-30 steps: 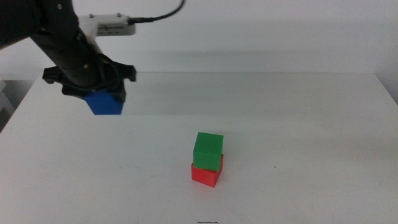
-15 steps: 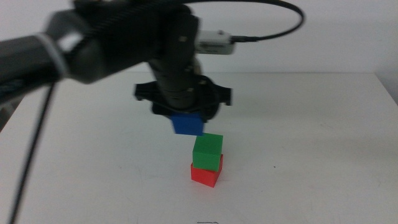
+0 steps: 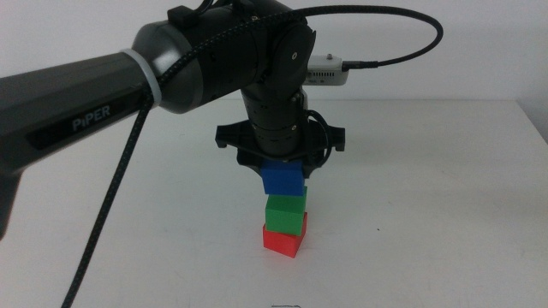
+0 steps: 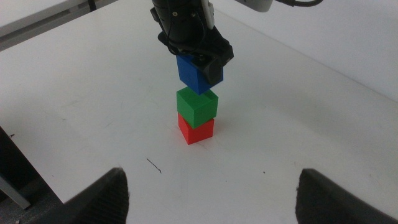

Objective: Stack red cubes first, then green, then blue cubes in a specific spot.

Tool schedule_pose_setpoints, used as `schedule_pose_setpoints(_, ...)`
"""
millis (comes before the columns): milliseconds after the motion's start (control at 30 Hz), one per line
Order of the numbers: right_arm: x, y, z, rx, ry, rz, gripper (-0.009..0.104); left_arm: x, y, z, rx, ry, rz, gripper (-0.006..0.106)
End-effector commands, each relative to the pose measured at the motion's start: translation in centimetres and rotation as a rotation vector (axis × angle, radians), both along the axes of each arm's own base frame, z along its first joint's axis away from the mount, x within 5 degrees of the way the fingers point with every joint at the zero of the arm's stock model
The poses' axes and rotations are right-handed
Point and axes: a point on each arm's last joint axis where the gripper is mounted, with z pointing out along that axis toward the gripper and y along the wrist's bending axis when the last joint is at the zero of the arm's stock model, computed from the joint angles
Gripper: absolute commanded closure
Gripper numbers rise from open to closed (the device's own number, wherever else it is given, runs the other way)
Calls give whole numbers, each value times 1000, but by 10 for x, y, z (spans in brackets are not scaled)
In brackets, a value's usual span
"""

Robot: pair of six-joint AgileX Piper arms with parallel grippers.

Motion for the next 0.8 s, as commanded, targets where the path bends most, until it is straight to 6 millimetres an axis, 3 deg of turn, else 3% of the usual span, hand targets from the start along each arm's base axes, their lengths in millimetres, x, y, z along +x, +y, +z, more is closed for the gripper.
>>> schedule_pose_setpoints(0, 2, 1, 13, 43, -83, 1, 16, -6, 0, 28, -83, -55, -11, 102)
schedule_pose_setpoints(300, 2, 1, 13, 43, -83, 1, 16, 0, -7, 9, -69, -8, -9, 102)
schedule_pose_setpoints(767, 2, 1, 13, 43, -83, 1, 16, -1, -6, 7, -41, 1, -33, 100)
